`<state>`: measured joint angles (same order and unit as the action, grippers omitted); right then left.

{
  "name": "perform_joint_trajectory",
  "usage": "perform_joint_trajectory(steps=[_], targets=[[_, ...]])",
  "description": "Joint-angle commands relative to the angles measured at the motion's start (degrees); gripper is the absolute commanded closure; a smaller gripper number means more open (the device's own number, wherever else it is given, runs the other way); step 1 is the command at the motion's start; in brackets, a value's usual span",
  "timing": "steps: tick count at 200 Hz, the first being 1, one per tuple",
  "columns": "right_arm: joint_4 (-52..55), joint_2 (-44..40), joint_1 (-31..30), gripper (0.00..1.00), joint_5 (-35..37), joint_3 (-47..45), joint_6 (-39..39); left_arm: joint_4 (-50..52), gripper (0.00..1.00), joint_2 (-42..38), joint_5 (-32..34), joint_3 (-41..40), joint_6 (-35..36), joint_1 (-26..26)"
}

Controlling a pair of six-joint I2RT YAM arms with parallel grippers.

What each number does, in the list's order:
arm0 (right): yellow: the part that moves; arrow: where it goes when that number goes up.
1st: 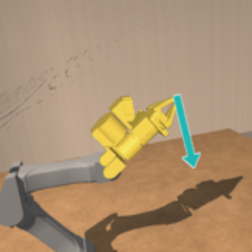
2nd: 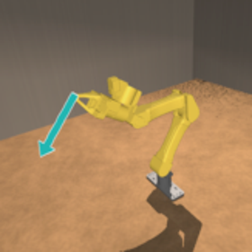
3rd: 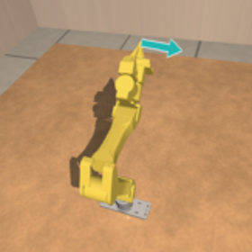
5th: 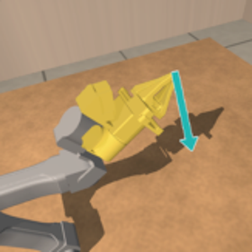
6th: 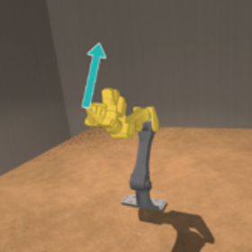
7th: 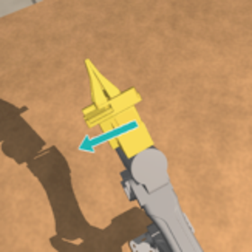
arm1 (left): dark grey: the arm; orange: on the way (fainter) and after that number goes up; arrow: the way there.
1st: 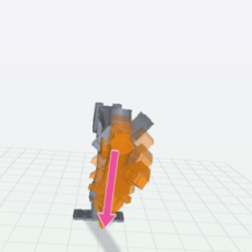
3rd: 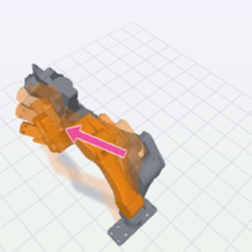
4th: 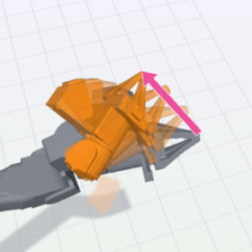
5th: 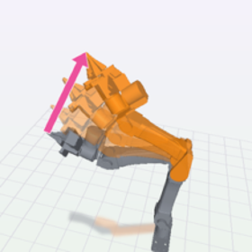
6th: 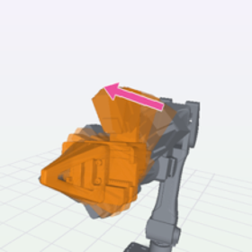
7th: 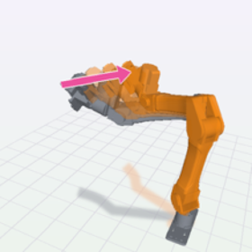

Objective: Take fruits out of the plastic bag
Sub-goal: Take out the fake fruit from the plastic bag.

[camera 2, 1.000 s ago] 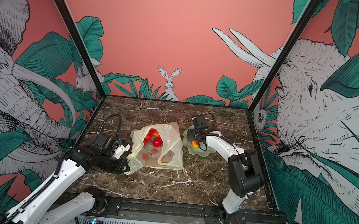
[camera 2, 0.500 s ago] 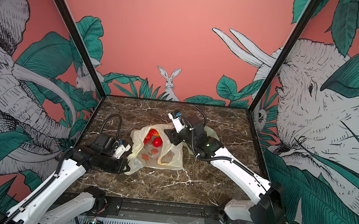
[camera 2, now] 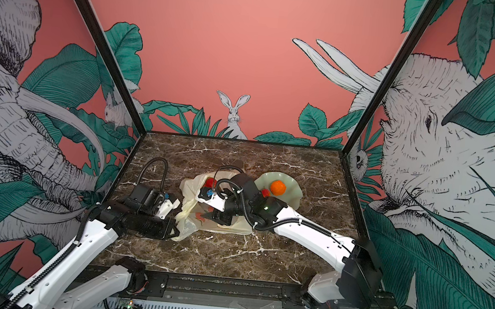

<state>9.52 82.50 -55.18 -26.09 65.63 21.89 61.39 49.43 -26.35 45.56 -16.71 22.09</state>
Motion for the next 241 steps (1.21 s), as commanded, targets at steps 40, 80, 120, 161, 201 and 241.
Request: perform_joint_trajectory(steps=[40,80,120,161,201,241], targets=[[-2.8,6.7,-0.5,0.49,11.1,0.9,6.6,0.9,1.00,-0.6,-0.7,-0.8,0.4,0.1],[-5.2,12.1,-0.6,0.54,18.3,2.5,5.8,0.9,1.00,-0.6,-0.7,-0.9,0.4,0.2],[-6.6,17.0,-0.3,0.54,22.4,4.1,4.8,0.9,1.00,-0.2,-0.8,-0.9,0.4,0.1],[-8.6,19.3,-0.2,0.57,24.2,4.4,4.1,0.9,1.00,-0.2,-0.9,-0.9,0.5,0.1],[-15.4,12.8,0.1,0.56,16.8,-3.0,3.3,0.9,1.00,-0.2,-0.3,-0.8,0.3,0.2],[-16.7,5.2,0.0,0.53,7.4,-8.5,4.3,0.8,1.00,0.1,0.8,-0.8,-0.3,0.1]])
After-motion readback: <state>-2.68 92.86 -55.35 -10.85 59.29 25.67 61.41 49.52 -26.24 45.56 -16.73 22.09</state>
